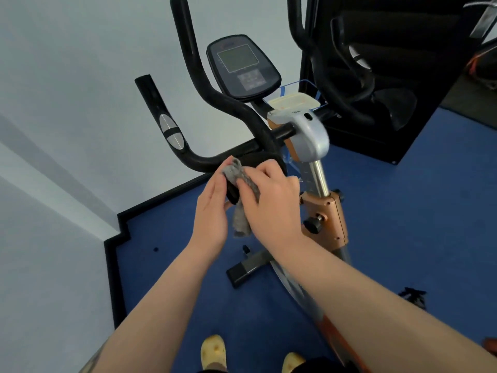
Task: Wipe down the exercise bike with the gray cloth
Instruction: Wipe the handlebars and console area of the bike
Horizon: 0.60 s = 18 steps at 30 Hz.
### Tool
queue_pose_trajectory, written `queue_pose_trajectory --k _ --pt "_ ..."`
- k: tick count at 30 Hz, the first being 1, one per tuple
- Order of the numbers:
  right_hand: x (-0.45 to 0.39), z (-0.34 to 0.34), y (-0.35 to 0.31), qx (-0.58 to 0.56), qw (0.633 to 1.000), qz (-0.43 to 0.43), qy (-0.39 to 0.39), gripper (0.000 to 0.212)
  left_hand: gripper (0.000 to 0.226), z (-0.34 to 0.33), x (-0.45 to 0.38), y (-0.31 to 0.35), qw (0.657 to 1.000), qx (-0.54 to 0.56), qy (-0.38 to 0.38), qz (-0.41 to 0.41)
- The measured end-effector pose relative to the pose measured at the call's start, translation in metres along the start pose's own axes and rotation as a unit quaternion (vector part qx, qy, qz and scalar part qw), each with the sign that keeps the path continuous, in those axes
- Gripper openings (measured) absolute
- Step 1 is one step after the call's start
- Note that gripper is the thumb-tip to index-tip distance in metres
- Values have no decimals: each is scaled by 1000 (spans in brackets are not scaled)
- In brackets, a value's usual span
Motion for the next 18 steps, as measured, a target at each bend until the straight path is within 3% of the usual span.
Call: queue_pose_trajectory --k 5,7,9,10,14,16,18 --pt "28 25 15 0 998 33 -47 15 37 -2 2 5 999 -30 21 -6" --pt "8 43 23 6 999 37 12 16 30 -2 -3 10 998 -39 50 -6" --pt "-22 58 28 -12 996 -2 86 21 22 -4 -12 15 995 -69 75 4" --pt "-36 58 31 -22 996 -30 87 24 19 -6 -17 17 992 -96 78 12" --pt "-63 19 39 -48 987 -128 -86 27 20 -14 -33 15 978 -198 66 14" --pt "-53 10 45 -111 975 -166 -98 34 27 -15 -34 13 974 -215 73 -3" --pt "-33 13 55 -141 969 -194 -62 40 29 -15 -33 10 975 -207 79 -8"
Point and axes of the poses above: each hand's wrist, its own x-axis away from the middle knuckle, its own z-axis out of the back of the hand, y = z × x, the point moved 4 cm from there along -x, towards the middle knuckle, and after that the axes turned 5 degrees about y, right-handed, at the moved point
